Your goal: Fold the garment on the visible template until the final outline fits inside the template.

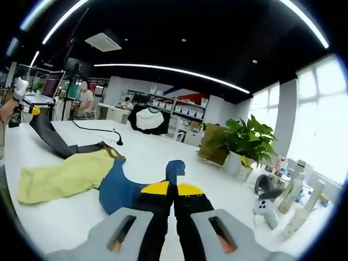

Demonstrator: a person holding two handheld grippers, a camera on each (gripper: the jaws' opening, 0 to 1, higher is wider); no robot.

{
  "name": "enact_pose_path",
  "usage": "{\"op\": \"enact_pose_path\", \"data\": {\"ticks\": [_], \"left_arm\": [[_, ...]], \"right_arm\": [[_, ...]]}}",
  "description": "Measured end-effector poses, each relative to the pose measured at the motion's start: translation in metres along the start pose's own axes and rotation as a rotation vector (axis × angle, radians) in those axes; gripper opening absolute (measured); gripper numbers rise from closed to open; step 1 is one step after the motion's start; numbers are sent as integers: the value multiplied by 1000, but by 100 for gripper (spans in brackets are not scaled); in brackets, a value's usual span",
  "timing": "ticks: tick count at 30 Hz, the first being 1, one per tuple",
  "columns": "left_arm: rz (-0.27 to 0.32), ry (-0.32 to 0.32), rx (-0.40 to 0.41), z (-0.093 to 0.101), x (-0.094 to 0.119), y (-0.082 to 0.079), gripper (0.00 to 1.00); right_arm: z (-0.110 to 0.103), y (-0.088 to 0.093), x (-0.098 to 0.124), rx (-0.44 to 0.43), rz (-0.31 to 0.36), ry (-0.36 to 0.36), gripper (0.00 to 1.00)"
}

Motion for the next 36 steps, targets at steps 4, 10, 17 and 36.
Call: {"op": "enact_pose_path", "data": {"ticks": [4,10,17,36], "left_arm": [[-19,-2,12,-4,-4,8,3],[-70,-3,25,-8,-12,27,3],[-73,-44,-34,-13,-13,29,3],[-129,-46,-15,-27,-27,61,3]], "right_arm": [[6,8,-5,12,-22,15,0],[5,25,-13,24,-66,12,0],[9,37,-21,57,-91,29,0],[30,79,-43,9,-179,21,0]]}}
Point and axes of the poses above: the point that each gripper's makers call its tool centre point, and the gripper's own axes: x roughly backward along the fingers, z roughly to its right, y roughly out of its underside, the point moved 3 cm from there along x, roughly backward along the fingers, and after that the axes turned 1 degree about y, right-handed, at the moved point
